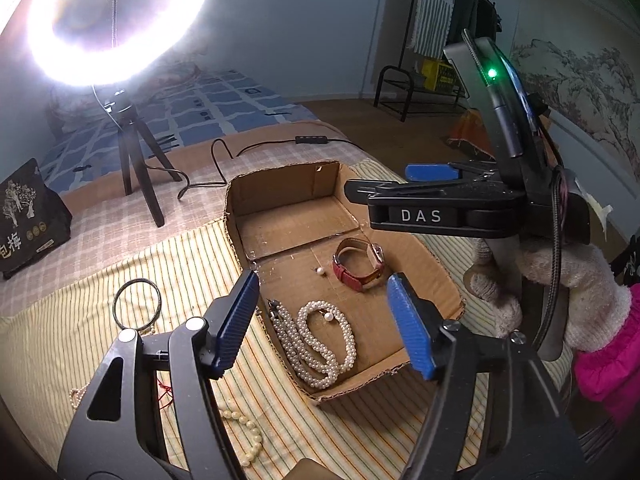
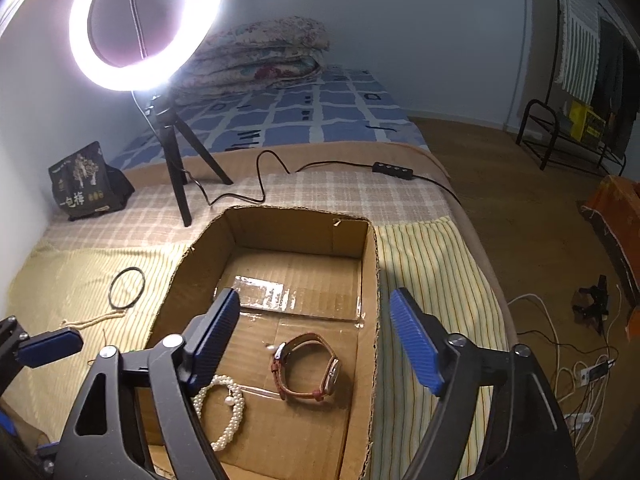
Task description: Organize jewelry
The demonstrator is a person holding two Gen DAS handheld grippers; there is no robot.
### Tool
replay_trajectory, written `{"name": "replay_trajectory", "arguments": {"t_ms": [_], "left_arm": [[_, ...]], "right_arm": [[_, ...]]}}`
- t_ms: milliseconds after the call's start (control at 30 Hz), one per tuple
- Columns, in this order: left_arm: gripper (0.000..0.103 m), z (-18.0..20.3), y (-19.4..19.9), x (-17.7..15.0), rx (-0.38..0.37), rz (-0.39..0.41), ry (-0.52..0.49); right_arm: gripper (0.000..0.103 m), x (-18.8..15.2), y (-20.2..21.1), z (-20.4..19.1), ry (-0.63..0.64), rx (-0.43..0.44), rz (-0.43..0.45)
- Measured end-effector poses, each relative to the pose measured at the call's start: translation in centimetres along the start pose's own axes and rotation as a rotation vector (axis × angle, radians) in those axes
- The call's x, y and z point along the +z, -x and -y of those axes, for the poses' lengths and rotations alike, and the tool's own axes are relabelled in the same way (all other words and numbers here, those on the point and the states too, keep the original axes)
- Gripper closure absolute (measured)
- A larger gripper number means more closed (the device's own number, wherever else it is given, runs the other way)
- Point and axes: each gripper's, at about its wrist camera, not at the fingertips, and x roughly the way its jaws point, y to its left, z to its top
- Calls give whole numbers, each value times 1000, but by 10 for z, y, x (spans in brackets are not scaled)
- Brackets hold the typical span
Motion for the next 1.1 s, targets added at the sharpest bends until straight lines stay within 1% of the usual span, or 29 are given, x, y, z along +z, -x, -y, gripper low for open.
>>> {"name": "replay_trajectory", "arguments": {"t_ms": [367,600,900,1100], "left_arm": [[34,-3,7,-1,3,13,7],[34,-5,21,-2,6,29,7],[34,-23,43,-6,25,57,23],[34,-45,62,-14,45,72,42]], "right_arm": [[24,0,8,-1,-10,-6,11],[24,0,19,-2,-22,-13,17],[24,1,36,-14,-24,-13,29],[24,0,48,-24,-21,-7,38]]}}
